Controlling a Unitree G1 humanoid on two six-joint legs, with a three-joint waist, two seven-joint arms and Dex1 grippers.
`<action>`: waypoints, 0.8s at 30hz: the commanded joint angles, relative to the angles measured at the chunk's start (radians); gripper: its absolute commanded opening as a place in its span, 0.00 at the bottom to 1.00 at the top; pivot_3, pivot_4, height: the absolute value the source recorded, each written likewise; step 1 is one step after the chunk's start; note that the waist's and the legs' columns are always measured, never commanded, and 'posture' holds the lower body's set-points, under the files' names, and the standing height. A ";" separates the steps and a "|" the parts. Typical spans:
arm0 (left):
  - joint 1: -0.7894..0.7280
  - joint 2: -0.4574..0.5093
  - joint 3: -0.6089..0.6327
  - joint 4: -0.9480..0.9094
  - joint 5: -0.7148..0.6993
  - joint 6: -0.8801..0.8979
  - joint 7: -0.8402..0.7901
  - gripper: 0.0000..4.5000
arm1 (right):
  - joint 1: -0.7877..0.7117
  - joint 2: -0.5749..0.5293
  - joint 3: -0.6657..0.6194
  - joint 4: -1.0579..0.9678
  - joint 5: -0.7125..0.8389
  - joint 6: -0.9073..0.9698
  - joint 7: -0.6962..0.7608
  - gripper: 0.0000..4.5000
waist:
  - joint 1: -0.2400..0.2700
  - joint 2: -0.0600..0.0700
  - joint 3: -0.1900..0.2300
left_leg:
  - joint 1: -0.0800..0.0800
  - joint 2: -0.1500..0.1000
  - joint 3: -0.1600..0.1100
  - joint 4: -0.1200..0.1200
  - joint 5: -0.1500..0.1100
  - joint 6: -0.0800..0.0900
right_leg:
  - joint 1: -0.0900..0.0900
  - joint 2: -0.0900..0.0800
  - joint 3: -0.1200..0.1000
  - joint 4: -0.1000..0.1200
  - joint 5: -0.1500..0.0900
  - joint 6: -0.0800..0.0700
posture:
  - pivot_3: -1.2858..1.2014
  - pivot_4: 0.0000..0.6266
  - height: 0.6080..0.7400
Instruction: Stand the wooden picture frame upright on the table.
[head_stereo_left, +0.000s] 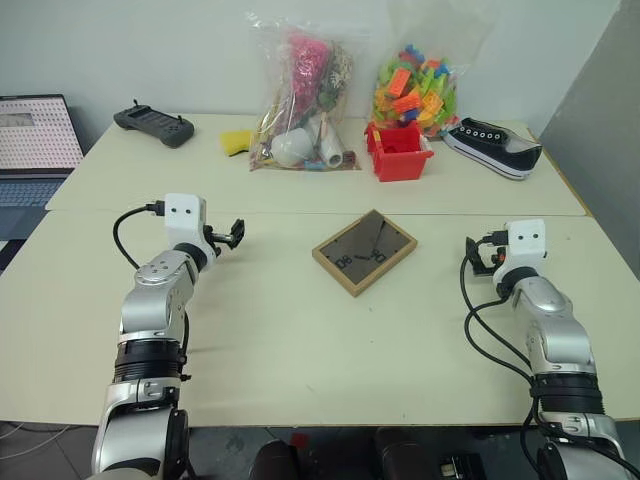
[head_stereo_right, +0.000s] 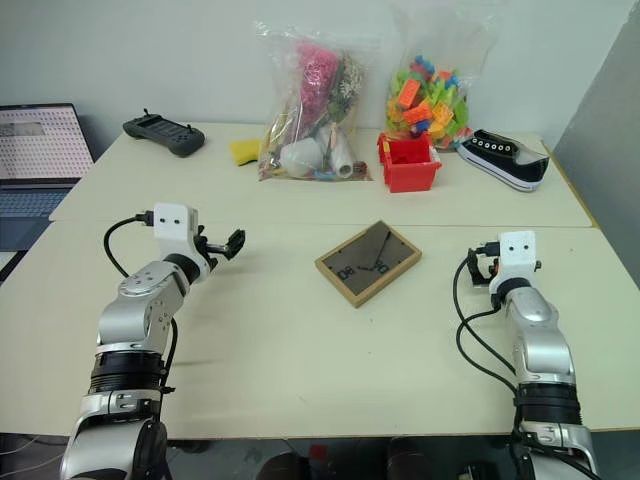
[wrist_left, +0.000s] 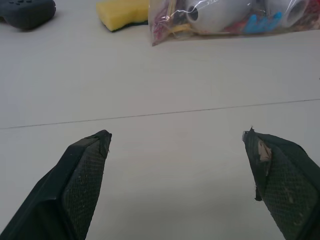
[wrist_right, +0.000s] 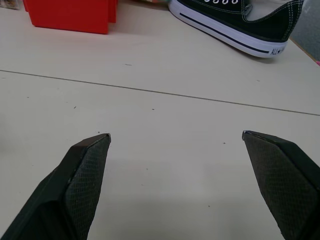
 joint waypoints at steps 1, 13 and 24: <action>0.004 0.027 -0.011 -0.066 -0.010 0.003 -0.055 1.00 | 0.000 -0.012 -0.003 -0.053 0.013 -0.001 0.026 0.99 | 0.000 0.000 0.000 | 0.000 0.000 0.000 0.000 0.000 0.000 | 0.000 0.000 0.000 0.000 0.000 0.000 | 0.52 0.24 1.00; -0.092 0.279 -0.133 -0.122 -0.150 0.208 -0.576 1.00 | 0.015 -0.283 0.104 -0.221 0.234 0.164 0.604 0.99 | 0.000 0.001 0.001 | 0.000 0.000 -0.003 0.000 -0.001 0.002 | 0.002 0.001 -0.003 -0.002 0.000 0.000 | 0.52 0.24 1.00; -0.169 0.324 -0.224 -0.066 -0.112 0.159 -0.765 1.00 | 0.013 -0.337 0.086 -0.305 0.296 0.262 0.652 0.99 | 0.006 0.001 0.001 | -0.002 0.000 -0.007 0.001 -0.002 0.004 | 0.002 0.001 -0.005 -0.004 0.000 0.000 | 0.52 0.24 1.00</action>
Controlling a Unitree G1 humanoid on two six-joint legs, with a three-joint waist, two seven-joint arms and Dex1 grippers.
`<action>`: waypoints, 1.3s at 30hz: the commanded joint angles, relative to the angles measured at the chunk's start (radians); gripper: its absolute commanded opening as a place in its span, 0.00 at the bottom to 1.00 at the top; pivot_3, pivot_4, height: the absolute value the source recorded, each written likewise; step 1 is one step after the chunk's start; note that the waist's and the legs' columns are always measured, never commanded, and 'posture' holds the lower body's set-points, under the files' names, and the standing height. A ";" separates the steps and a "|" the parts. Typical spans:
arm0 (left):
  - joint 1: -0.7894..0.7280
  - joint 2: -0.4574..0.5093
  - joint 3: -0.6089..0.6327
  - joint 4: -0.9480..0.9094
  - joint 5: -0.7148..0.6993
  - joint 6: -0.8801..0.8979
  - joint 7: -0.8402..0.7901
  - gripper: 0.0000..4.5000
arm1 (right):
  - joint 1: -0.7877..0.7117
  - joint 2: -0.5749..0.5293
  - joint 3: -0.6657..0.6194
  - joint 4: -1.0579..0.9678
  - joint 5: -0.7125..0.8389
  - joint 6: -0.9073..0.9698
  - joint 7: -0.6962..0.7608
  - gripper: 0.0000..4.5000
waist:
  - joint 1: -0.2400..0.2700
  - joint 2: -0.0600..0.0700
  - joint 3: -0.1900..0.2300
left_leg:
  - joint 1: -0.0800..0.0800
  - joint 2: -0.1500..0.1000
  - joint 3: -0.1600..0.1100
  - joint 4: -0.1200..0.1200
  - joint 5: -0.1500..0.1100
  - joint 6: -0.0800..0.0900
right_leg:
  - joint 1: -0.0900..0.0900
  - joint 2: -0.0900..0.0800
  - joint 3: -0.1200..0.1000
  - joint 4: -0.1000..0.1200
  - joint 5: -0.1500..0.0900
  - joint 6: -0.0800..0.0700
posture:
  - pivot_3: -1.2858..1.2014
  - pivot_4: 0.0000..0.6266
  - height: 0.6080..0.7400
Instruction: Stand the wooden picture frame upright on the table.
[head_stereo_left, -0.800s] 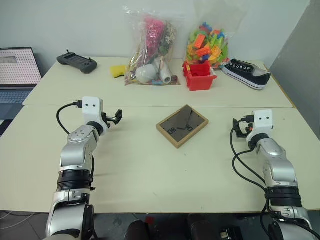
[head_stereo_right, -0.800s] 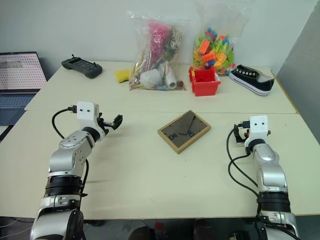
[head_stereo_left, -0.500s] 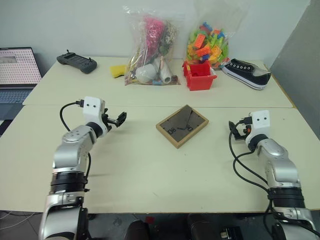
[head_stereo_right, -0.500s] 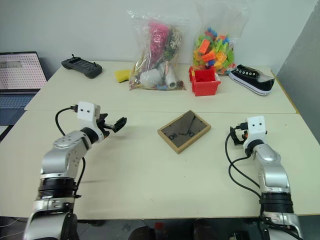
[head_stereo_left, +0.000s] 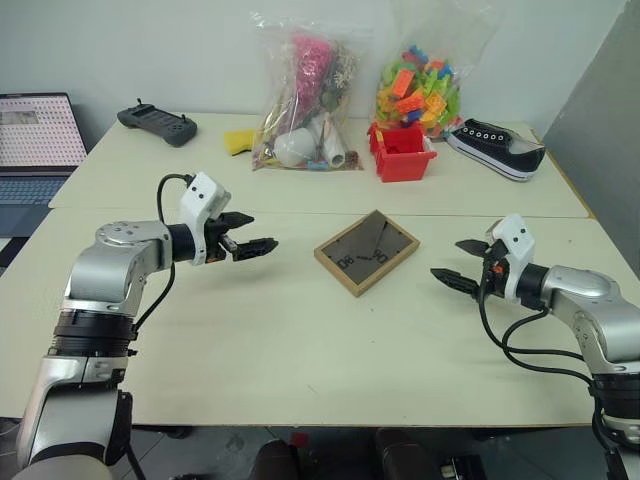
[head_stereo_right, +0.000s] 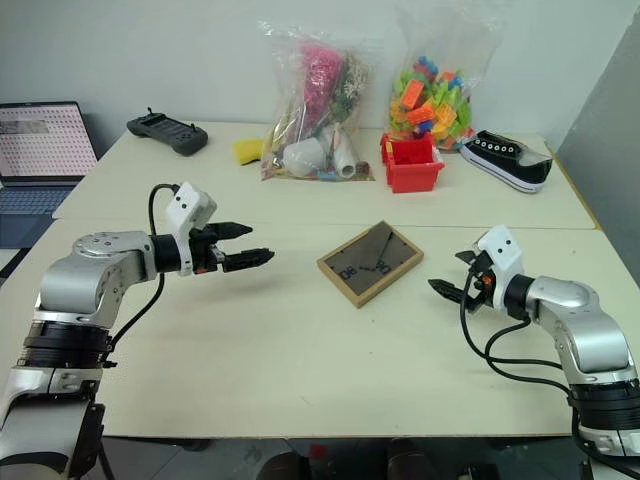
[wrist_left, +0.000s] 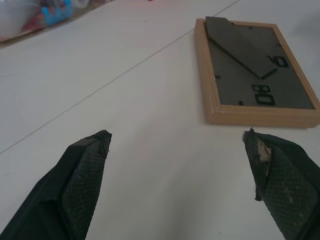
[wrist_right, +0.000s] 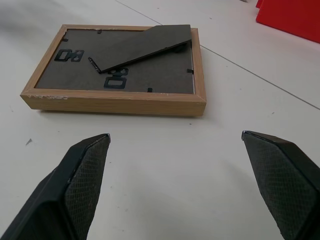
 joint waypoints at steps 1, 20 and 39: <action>-0.043 0.016 -0.009 -0.001 -0.001 -0.030 -0.058 0.96 | -0.011 -0.022 -0.039 -0.066 0.037 0.020 0.009 0.96 | 0.001 0.000 0.000 | 0.000 0.000 0.000 0.000 0.000 0.000 | 0.000 0.000 0.000 0.000 0.000 0.000 | 0.52 0.24 1.00; -0.301 -0.293 -0.117 0.585 0.198 -0.403 -0.002 0.08 | 0.009 0.227 0.025 -0.068 -0.055 0.057 -0.326 0.00 | 0.011 0.000 0.000 | -0.002 -0.001 -0.002 0.001 0.000 0.000 | -0.001 0.000 -0.001 0.000 0.000 0.000 | 0.52 0.24 1.00; -0.210 -0.361 -0.162 0.447 0.247 -0.329 -0.189 0.00 | -0.123 0.414 0.153 0.118 -0.167 -0.007 -0.378 0.00 | 0.004 0.000 0.000 | -0.003 -0.001 -0.003 0.000 0.002 -0.002 | -0.001 0.000 -0.002 0.000 0.000 0.000 | 0.52 0.24 1.00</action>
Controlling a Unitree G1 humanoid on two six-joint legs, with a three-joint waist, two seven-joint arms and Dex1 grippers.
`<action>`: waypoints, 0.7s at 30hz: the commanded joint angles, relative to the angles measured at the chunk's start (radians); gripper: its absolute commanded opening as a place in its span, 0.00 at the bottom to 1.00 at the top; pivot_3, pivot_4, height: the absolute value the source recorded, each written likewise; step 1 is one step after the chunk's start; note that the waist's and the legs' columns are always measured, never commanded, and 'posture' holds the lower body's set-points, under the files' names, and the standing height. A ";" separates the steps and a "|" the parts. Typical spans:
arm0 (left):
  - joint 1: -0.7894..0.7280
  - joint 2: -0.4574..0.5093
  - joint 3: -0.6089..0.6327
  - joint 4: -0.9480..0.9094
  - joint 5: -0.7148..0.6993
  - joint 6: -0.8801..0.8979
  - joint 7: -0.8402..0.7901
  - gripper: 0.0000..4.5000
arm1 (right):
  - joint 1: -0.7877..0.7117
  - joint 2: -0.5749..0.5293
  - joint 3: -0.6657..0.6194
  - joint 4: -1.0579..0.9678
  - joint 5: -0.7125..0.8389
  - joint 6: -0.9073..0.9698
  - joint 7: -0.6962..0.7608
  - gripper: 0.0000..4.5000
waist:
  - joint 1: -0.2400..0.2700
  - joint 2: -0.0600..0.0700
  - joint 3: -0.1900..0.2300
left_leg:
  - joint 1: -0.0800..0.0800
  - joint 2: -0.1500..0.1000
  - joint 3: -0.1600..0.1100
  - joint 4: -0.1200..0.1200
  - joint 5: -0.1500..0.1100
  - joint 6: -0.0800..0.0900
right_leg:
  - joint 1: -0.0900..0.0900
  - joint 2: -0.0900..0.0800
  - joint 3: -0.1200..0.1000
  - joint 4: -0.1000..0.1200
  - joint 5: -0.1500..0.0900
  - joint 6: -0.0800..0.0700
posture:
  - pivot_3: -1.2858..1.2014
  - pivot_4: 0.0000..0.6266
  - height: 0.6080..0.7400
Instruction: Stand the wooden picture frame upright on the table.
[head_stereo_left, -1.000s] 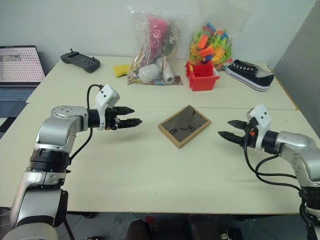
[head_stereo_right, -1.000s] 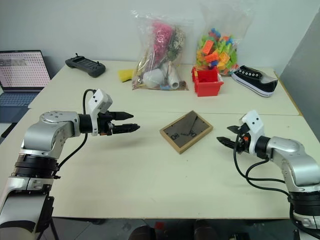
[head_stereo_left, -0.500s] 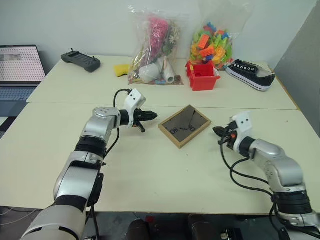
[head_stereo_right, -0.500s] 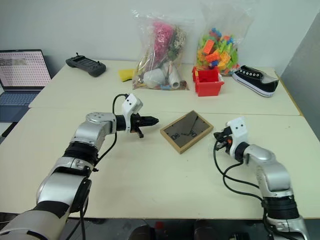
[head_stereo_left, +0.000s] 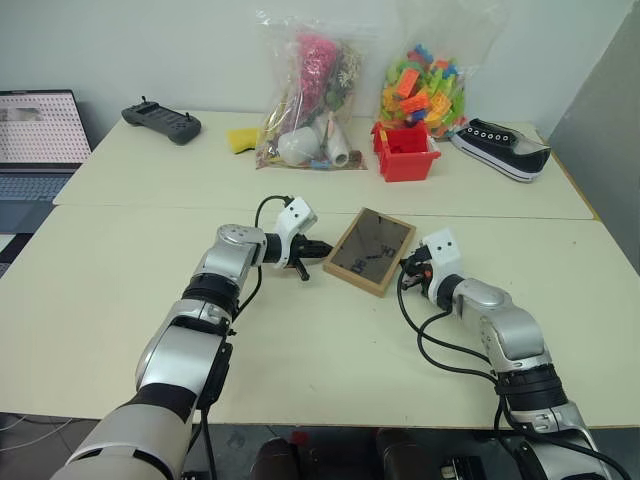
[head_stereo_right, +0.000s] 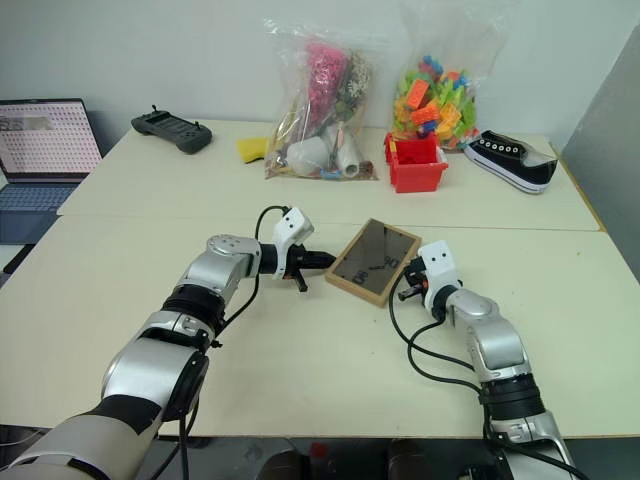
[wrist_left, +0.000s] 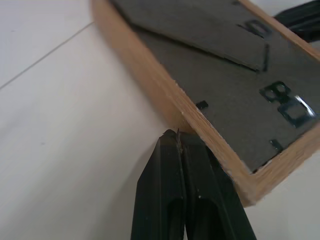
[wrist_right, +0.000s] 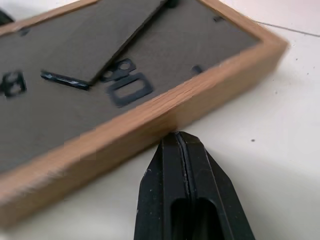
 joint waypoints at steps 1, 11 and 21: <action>0.090 0.047 -0.020 -0.266 -0.043 0.115 -0.087 0.00 | -0.033 0.020 0.015 -0.038 0.026 -0.032 0.054 0.00 | -0.004 0.000 0.000 | 0.000 0.000 0.000 0.000 0.000 0.000 | 0.000 0.000 0.000 0.000 0.000 0.000 | 0.52 0.24 1.00; 0.320 0.188 -0.007 -0.756 -0.120 0.390 -0.108 0.00 | 0.010 -0.086 0.081 -0.114 0.006 0.007 0.208 0.00 | -0.014 0.000 0.000 | 0.000 0.001 -0.001 0.001 -0.001 0.001 | 0.000 0.000 -0.001 0.002 0.000 0.000 | 0.52 0.24 1.00; 0.349 0.226 0.025 -0.678 -0.106 0.372 0.027 0.00 | -0.075 -0.119 0.052 0.024 -0.007 -0.072 0.224 0.00 | -0.013 0.000 0.000 | 0.001 0.000 -0.002 0.001 -0.002 0.003 | 0.001 0.000 -0.001 0.001 0.000 0.000 | 0.52 0.24 1.00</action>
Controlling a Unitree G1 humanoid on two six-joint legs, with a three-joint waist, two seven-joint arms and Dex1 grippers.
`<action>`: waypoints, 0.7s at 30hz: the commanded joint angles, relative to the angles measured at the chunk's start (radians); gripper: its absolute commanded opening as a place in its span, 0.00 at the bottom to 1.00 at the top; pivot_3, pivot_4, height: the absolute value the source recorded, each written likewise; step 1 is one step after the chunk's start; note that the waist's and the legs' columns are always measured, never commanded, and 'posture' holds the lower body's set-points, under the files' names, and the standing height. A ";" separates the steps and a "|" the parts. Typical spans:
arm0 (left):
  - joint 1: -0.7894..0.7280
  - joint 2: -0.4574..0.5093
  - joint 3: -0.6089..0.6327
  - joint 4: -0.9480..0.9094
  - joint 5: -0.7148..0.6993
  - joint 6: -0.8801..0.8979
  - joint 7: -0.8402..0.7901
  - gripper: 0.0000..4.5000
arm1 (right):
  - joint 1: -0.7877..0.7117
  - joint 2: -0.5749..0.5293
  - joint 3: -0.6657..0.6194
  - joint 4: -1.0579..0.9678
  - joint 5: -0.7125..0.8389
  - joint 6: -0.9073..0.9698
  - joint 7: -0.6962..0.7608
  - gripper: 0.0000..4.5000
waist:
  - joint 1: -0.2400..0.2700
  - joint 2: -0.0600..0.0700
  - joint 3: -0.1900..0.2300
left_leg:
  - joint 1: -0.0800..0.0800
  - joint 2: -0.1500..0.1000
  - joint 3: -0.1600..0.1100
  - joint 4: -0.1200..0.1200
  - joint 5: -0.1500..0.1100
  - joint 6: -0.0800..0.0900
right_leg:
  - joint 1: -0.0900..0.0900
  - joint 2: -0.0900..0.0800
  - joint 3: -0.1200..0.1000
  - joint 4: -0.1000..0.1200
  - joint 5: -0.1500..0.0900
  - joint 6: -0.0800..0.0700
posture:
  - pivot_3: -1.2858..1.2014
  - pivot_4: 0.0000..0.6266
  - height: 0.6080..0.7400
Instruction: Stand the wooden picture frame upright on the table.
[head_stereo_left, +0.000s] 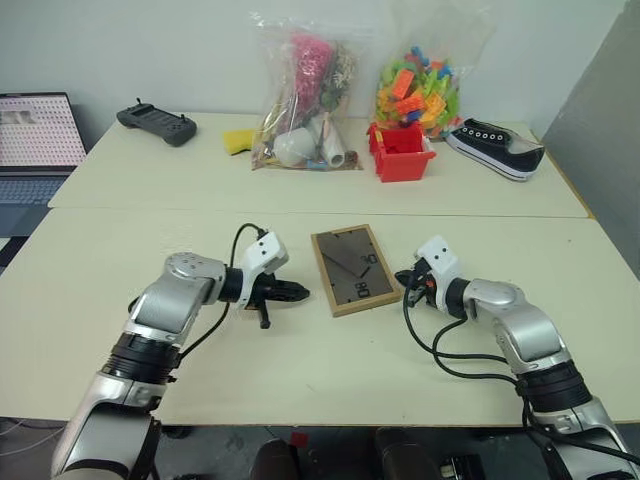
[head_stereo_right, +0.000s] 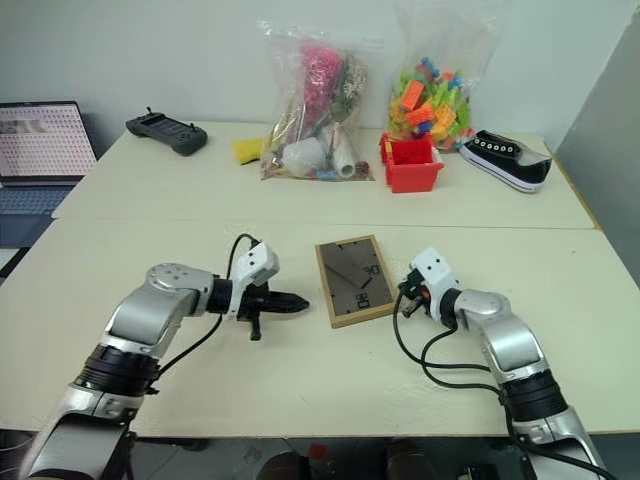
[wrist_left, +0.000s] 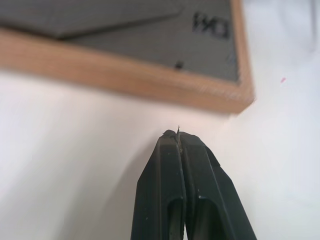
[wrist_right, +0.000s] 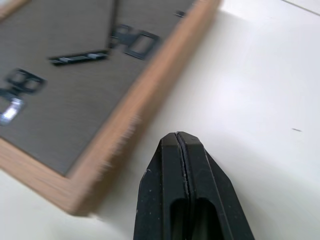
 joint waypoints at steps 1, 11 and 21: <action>-0.043 -0.079 0.037 0.067 -0.002 -0.022 0.132 0.00 | -0.083 0.048 -0.030 0.064 0.006 -0.072 -0.012 0.00 | 0.000 0.000 0.000 | 0.000 0.000 0.000 0.000 0.000 0.000 | 0.000 0.000 0.000 0.000 0.000 0.000 | 0.52 0.24 1.00; 0.001 -0.188 0.040 -0.023 -0.033 0.030 0.259 0.00 | -0.105 0.117 0.001 0.091 0.018 -0.092 0.028 0.00 | 0.002 0.000 0.000 | -0.001 0.000 0.000 0.000 0.001 -0.002 | 0.000 -0.001 0.000 0.000 0.000 0.000 | 0.52 0.24 1.00; 0.122 -0.016 0.065 -0.204 -0.076 0.118 0.217 0.00 | 0.006 0.051 0.049 -0.141 0.099 0.061 0.160 0.00 | -0.004 0.000 0.000 | 0.000 0.000 0.000 -0.001 0.000 0.000 | 0.000 0.000 0.000 0.001 0.000 0.000 | 0.52 0.24 1.00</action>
